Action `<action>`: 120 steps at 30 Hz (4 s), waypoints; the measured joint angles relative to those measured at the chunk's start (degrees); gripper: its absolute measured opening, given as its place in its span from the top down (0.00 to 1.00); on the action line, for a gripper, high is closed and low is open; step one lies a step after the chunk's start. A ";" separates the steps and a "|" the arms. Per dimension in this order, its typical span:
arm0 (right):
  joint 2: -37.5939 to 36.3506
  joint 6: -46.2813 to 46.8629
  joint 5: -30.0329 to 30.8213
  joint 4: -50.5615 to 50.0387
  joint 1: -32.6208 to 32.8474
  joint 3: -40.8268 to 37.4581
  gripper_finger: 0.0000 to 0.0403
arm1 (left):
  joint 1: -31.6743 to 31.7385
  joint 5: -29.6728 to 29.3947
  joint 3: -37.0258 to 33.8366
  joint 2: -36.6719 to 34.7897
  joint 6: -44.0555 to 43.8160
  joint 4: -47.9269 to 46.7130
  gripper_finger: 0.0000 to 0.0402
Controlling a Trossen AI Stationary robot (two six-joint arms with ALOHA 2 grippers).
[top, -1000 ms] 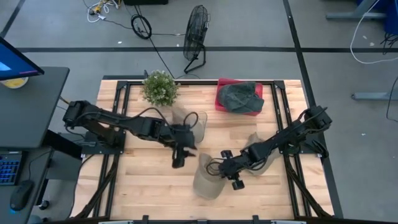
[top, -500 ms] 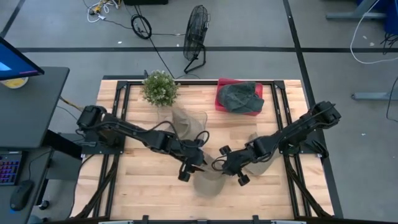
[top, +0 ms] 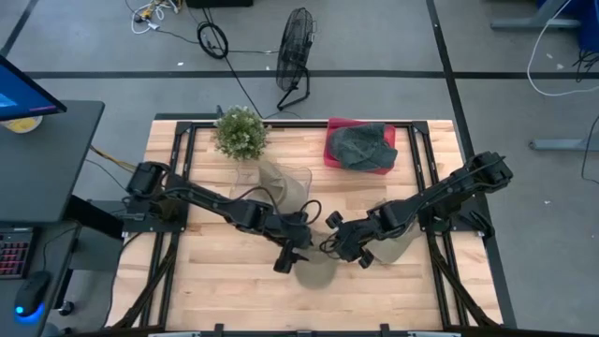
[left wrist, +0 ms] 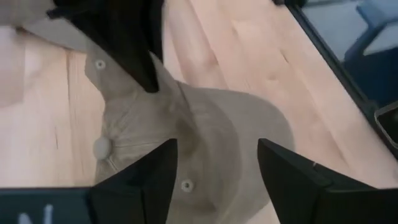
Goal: Pick & Place hat
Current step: Put the bottom brown cap into the transparent bin, then put the brown cap into the transparent bin
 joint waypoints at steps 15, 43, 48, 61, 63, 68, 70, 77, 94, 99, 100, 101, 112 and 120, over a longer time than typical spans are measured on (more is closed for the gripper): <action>0.00 0.07 5.28 3.35 -0.23 0.00 0.96 | -3.13 0.05 -0.02 5.64 -8.80 0.30 0.73; 0.02 20.09 10.88 2.17 -0.63 0.02 0.51 | -18.02 -35.06 -0.02 -11.85 -47.07 -19.10 0.99; 0.02 20.93 10.72 4.98 -0.64 0.02 0.51 | -16.18 -47.53 0.05 -19.12 -48.35 -28.94 0.99; 0.02 20.87 10.32 7.36 -0.65 0.02 0.51 | 4.44 -40.88 -2.45 -15.95 -40.45 -30.85 0.99; 0.02 20.87 10.32 7.14 -0.65 0.02 0.51 | 5.16 -40.65 -3.14 -14.05 -40.96 -30.77 0.98; 0.02 20.87 10.32 6.87 -0.65 0.02 0.51 | 5.33 -38.32 -4.48 -10.33 -43.23 -32.54 0.98; 0.02 20.80 10.32 6.85 -0.67 0.02 0.51 | 5.06 -38.22 -4.43 -9.55 -43.33 -31.93 0.97; 0.02 19.97 10.34 7.13 -0.72 0.02 0.51 | 6.69 -27.92 -4.35 -6.80 -49.20 -30.42 0.92; 0.02 21.91 10.36 6.86 -0.72 0.02 0.51 | 7.03 -21.24 1.68 -6.87 -40.69 -37.30 0.66; -0.51 21.36 10.41 6.71 -0.72 0.02 0.51 | 5.31 -20.47 10.35 -7.46 -37.69 -48.68 0.61; -1.00 22.34 10.41 6.57 -0.69 0.02 0.51 | 4.97 -21.12 12.22 -7.54 -37.66 -50.60 0.61; -1.55 23.38 10.42 6.26 -0.63 0.02 0.51 | 4.54 -22.13 13.99 -7.61 -37.62 -52.85 0.60; -13.93 41.74 10.30 -15.51 4.12 2.14 0.51 | 0.10 -40.48 22.99 -13.26 -34.76 -64.88 0.60; -16.79 66.62 10.30 -47.58 7.10 2.07 0.51 | 1.13 -42.46 10.13 -21.67 -33.06 -62.06 0.60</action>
